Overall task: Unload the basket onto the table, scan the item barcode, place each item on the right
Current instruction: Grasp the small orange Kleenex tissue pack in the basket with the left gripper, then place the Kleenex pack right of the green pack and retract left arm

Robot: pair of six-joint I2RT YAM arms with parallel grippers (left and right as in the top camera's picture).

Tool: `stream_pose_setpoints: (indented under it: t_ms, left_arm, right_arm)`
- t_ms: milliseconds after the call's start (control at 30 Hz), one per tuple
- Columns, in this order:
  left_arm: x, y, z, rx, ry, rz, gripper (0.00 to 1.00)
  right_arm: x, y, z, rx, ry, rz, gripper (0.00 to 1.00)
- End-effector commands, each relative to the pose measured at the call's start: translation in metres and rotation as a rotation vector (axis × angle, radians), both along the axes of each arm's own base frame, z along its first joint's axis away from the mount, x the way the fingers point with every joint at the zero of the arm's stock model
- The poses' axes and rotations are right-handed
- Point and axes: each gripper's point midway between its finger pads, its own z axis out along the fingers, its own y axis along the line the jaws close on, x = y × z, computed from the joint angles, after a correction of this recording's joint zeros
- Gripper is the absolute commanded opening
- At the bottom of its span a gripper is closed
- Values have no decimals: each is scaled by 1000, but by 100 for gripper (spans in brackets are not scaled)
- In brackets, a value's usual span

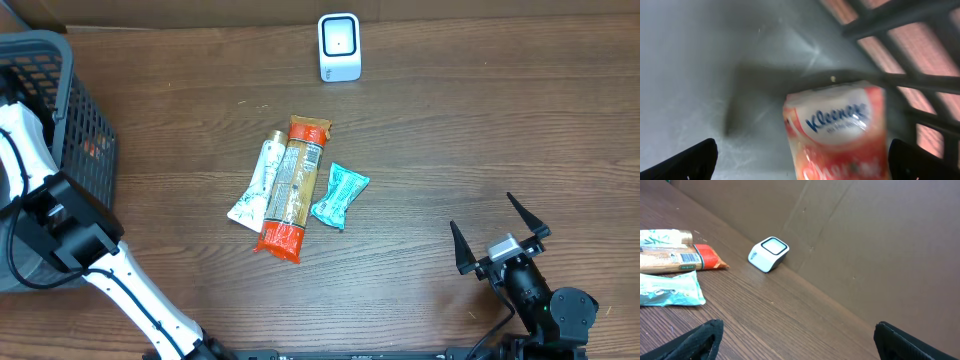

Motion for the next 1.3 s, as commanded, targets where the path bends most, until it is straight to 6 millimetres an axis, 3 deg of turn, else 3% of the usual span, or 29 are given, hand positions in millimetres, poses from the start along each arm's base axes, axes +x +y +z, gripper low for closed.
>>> stream_pose_setpoints:
  t_ms: [0,67,200,233,300,333,500,600,667,733,900,1000,1100,1133,1167,1267]
  left_arm:
    - [-1,-14,-41,-62,61,-38,100]
    - [-6,-17,-53,-82,89,-40,95]
    - [-16,-24,-66,-115,139,-46,64]
    - [-17,-24,-66,-116,142,-51,50]
    - [-19,-24,-63,-115,146,-66,11]
    - [-20,-23,-61,-113,147,-64,4]
    - [-23,-17,-38,-98,127,-51,4]
    - [-20,-11,-4,-54,78,-61,4]
    - [-18,-7,30,-18,33,-55,4]
    - [-17,-4,77,38,-36,-52,4]
    - [-32,-15,215,206,-243,-50,4]
    - [-51,-39,284,277,-356,-67,7]
    - [-67,-85,329,264,-446,-135,9]
    - [-70,-102,336,252,-458,-168,9]
    - [-70,-135,339,228,-453,-255,9]
    - [-63,-190,326,168,-398,-407,9]
  right_arm:
    - [0,1,-4,0,5,6,100]
    - [0,1,-4,0,5,6,100]
    - [0,1,-4,0,5,6,100]
    - [0,1,-4,0,5,6,100]
    - [0,1,-4,0,5,6,100]
    - [0,1,-4,0,5,6,100]
    - [0,1,-4,0,5,6,100]
    - [0,1,-4,0,5,6,100]
    - [0,1,-4,0,5,6,100]
    - [0,1,-4,0,5,6,100]
    - [0,1,-4,0,5,6,100]
    - [0,1,-4,0,5,6,100]
    - [0,1,-4,0,5,6,100]
    - [0,1,-4,0,5,6,100]
    - [0,1,-4,0,5,6,100]
    - [0,1,-4,0,5,6,100]
